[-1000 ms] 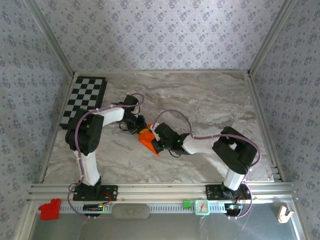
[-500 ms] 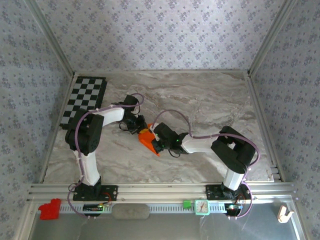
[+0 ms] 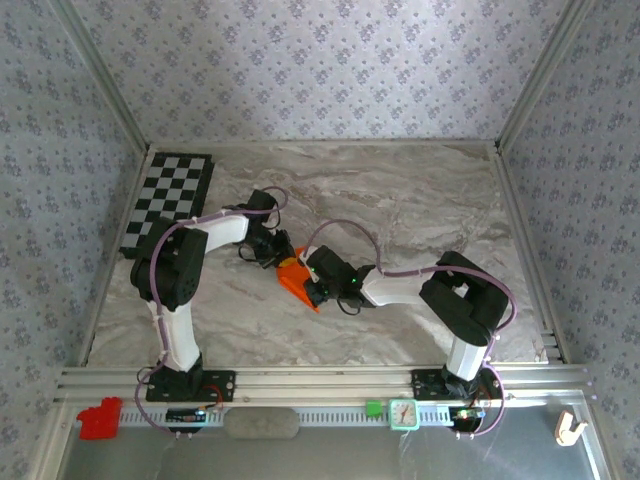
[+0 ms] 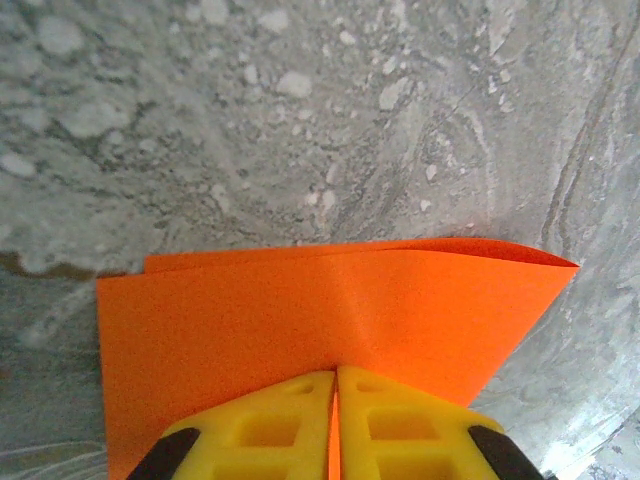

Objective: Fold a paper plane with a square sheet of paper (pick it up from the middle)
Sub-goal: Third fold the triangle at the center of the table.

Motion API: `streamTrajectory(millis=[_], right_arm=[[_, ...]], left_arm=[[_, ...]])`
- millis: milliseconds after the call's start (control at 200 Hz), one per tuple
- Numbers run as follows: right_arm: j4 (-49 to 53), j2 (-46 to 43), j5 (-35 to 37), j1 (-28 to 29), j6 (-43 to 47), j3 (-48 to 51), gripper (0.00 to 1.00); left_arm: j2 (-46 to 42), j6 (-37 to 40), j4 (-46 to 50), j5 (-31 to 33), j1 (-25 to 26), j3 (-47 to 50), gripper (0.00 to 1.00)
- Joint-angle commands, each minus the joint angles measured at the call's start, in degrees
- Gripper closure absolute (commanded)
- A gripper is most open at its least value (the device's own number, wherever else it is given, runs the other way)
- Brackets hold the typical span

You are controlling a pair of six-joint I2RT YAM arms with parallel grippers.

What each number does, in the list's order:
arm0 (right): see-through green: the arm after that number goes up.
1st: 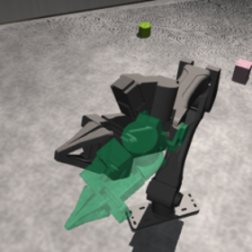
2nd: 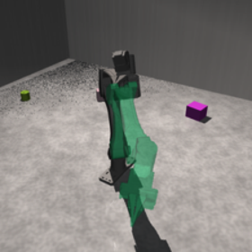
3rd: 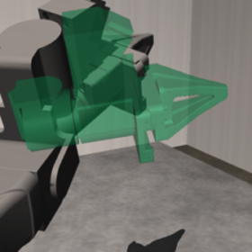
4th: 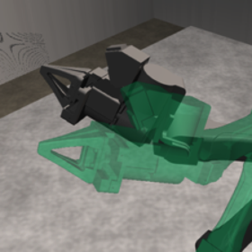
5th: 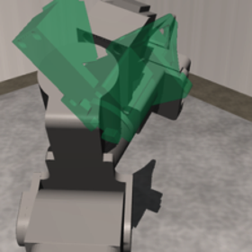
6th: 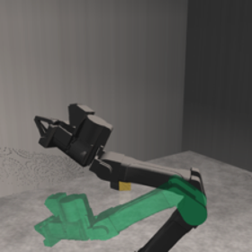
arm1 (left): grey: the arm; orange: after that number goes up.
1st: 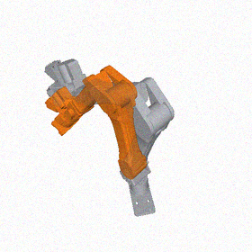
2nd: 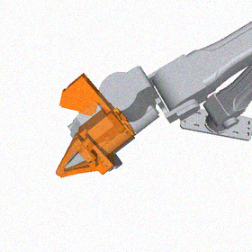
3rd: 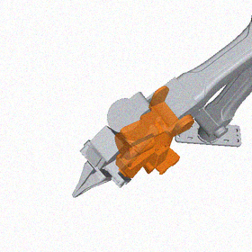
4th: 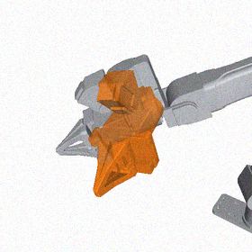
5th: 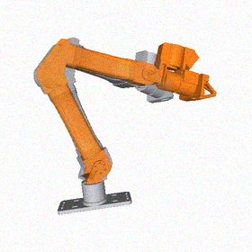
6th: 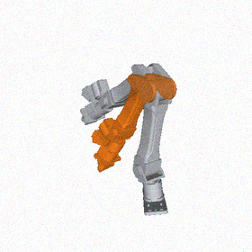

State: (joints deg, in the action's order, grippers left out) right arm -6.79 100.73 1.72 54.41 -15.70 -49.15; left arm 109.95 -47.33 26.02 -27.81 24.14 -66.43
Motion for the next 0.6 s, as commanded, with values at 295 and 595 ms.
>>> streamTrajectory(millis=[295,595], right_arm=[[1.59,1.66,-0.12,0.43,-0.84,-1.92,0.94],[2.06,2.02,-0.09,0.39,-0.97,-2.09,0.94]], left_arm=[[2.27,1.16,2.44,0.92,0.73,-0.08,0.89],[2.28,1.09,2.43,0.83,0.73,-0.16,0.89]])
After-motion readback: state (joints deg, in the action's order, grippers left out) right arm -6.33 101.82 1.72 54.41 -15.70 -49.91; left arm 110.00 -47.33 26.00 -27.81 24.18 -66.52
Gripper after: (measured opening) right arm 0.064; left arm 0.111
